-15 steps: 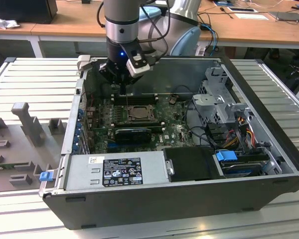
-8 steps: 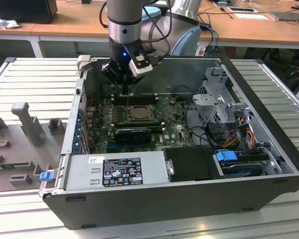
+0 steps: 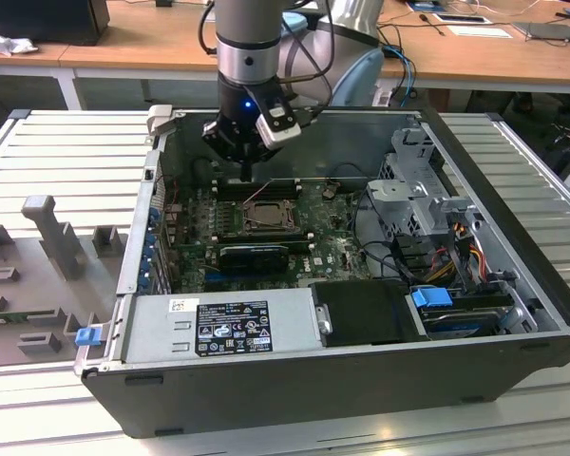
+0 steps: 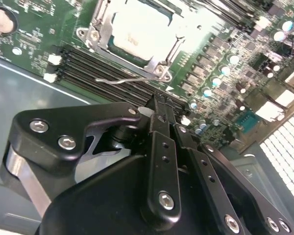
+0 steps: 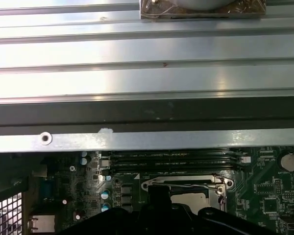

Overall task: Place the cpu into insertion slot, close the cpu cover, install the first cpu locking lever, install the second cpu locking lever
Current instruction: 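Install the first cpu locking lever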

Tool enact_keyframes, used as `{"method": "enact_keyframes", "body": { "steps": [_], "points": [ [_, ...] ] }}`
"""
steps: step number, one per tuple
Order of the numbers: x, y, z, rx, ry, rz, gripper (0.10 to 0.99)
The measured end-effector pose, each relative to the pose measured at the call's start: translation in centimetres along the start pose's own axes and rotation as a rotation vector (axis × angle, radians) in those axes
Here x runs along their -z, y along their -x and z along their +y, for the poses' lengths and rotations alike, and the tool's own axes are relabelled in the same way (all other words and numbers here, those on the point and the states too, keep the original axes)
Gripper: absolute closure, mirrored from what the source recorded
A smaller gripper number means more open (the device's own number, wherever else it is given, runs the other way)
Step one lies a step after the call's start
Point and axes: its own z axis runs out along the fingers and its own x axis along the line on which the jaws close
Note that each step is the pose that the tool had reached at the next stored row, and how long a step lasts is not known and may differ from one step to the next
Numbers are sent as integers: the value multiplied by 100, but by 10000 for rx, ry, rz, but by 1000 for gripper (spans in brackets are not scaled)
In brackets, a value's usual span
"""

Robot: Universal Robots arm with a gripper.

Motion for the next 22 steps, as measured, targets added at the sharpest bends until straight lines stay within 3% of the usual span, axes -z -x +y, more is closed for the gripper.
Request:
{"method": "enact_keyframes", "body": {
  "steps": [3,4,5,6,7,12,17,19,21,22],
  "points": [
    [-11,94,3,7,1,0,980],
    [-18,120,3,21,25,1,980],
    [-21,129,2,47,113,8,980],
    [-27,134,3,89,205,13,980],
    [-34,136,3,126,228,15,980],
    [-117,150,-3,517,232,44,980],
    [-120,151,-3,523,436,46,980],
    [-124,151,-3,523,565,47,980],
    [-131,151,-4,527,971,51,980],
    [-159,167,-4,527,993,50,980]
  ]
}}
